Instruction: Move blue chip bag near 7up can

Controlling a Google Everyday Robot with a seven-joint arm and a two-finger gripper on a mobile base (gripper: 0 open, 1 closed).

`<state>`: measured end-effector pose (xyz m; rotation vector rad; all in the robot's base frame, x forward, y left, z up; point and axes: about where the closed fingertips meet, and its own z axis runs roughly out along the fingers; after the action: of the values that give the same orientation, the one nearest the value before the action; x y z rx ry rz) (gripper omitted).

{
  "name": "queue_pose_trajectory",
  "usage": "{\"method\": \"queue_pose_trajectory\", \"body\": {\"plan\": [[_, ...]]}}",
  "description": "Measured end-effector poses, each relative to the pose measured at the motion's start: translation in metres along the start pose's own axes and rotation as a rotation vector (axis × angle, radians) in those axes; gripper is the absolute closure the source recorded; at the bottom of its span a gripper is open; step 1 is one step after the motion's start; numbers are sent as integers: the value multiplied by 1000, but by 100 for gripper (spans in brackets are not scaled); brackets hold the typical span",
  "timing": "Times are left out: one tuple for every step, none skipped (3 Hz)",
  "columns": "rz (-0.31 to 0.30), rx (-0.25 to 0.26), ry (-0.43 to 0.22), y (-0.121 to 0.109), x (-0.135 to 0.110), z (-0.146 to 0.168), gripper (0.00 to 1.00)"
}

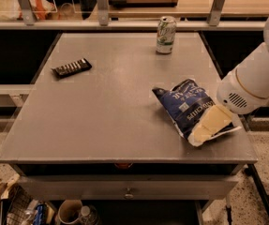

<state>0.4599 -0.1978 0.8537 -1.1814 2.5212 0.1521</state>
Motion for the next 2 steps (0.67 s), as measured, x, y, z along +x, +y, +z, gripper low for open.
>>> {"method": "queue_pose_trajectory", "body": {"plan": [[22,16,-28,-4,0,11,18],[27,27,-49,-6,-1,15,41]]}}
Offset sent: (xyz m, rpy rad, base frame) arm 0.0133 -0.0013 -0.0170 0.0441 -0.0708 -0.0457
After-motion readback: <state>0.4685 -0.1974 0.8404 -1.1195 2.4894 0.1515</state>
